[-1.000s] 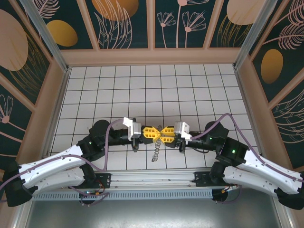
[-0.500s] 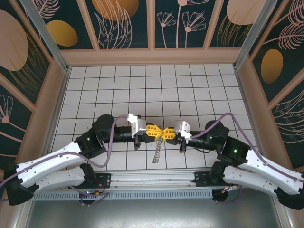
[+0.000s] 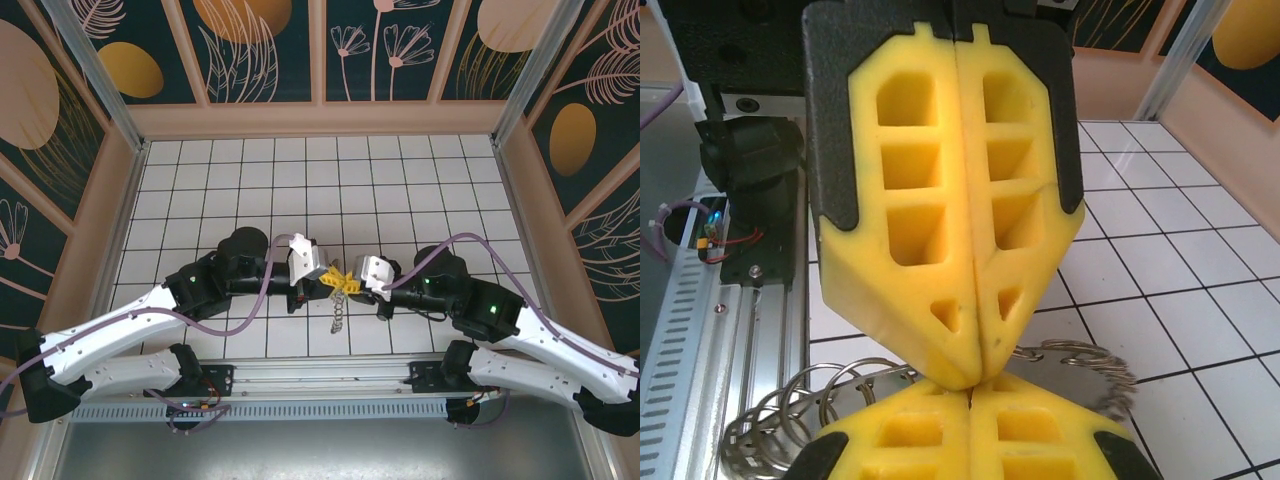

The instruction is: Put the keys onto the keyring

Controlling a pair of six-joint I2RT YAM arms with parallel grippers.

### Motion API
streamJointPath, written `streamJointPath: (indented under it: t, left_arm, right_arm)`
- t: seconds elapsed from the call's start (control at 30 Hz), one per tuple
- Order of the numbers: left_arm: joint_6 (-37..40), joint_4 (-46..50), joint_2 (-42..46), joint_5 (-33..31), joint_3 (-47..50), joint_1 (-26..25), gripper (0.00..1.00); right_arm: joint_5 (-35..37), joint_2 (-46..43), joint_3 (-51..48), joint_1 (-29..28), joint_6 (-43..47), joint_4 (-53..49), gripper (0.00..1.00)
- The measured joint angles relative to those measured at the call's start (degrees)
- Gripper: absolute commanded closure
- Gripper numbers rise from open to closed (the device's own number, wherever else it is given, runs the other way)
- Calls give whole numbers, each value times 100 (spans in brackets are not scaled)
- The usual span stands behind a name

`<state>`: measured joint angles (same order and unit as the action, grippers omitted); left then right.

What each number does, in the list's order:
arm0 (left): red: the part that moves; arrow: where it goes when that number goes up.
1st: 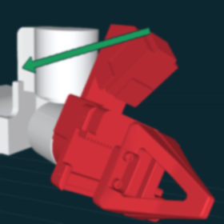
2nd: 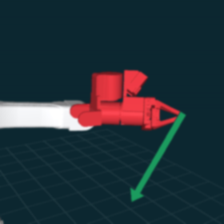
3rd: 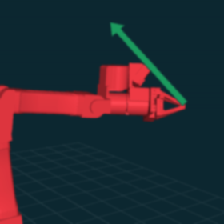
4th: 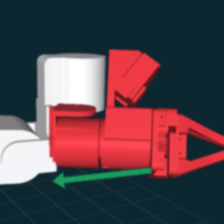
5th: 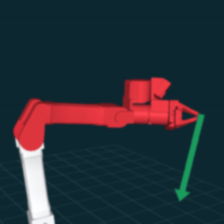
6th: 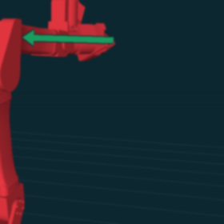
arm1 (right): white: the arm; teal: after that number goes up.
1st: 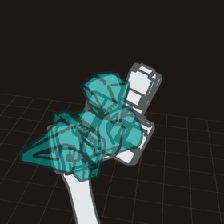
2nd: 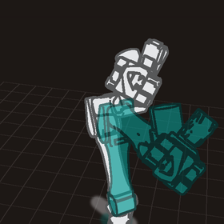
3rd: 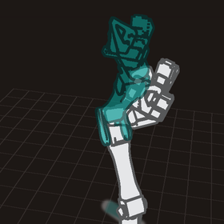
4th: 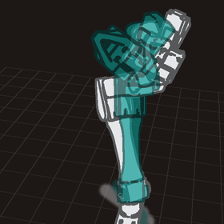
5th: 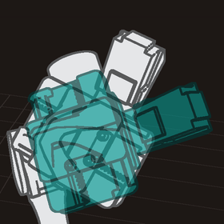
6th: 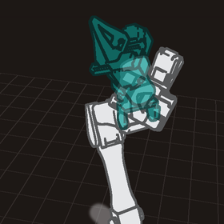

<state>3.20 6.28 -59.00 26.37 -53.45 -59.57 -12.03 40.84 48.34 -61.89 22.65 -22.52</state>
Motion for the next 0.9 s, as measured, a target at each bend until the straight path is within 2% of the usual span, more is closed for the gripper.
streamJointPath:
  t: [0.17, 0.23, 0.33, 0.5, 0.67, 0.9]
  left_arm:
    - [-28, -17, 72, 15, 0, 0, 100]
    - [-74, -129, 190, 13, 52, 0, 100]
    - [-184, -470, 481, 7, 293, -7, 100]
    - [-334, -1115, 960, 39, 739, -4, 100]
    - [-387, -1602, 1014, 107, 872, -4, 100]
    - [-481, -2227, 1078, 262, 1209, -4, 100]
  right_arm:
    - [-61, -20, 11, -7, 85, 44, 99]
    - [-142, -85, -59, -9, 87, 264, 90]
    - [-350, -223, -245, -35, 52, 673, 83]
    - [-728, -400, -522, -37, 37, 1080, 83]
    - [-992, -483, -621, -48, 37, 1318, 81]
    - [-1019, -675, -767, -48, -76, 1615, 77]
